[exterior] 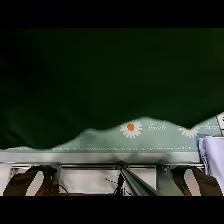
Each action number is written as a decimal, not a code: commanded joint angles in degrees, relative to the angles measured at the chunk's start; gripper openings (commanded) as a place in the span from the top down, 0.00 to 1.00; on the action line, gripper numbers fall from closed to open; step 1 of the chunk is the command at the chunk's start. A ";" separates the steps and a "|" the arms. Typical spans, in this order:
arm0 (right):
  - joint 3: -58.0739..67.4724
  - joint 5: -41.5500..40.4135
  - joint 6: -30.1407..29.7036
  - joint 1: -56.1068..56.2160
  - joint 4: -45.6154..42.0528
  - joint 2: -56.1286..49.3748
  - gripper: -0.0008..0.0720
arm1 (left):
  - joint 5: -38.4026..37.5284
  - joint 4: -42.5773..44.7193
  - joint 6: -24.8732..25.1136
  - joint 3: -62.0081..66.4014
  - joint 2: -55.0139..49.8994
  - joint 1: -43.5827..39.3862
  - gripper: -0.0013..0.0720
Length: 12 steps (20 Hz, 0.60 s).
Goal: Fold the shirts.
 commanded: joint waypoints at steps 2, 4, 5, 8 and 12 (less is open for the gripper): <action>0.66 12.57 -1.40 0.17 -1.27 -1.70 0.96 | -14.45 -0.26 -4.00 -0.33 -0.37 0.04 0.95; -0.96 18.01 -1.79 3.10 -1.53 -6.16 0.96 | -14.51 -0.37 -4.04 -4.68 -1.53 0.04 0.95; -3.08 18.34 -2.03 4.74 -2.14 -8.52 0.96 | -14.49 -0.81 -4.00 -7.67 -2.60 0.04 0.95; -11.23 15.61 -3.58 8.87 -2.99 -18.23 0.96 | -12.83 -1.38 -1.99 -19.21 -8.13 0.04 0.95; -13.68 4.04 -3.10 10.08 -2.89 -33.81 0.96 | -0.85 -2.36 -1.11 -31.50 -19.54 -0.74 0.95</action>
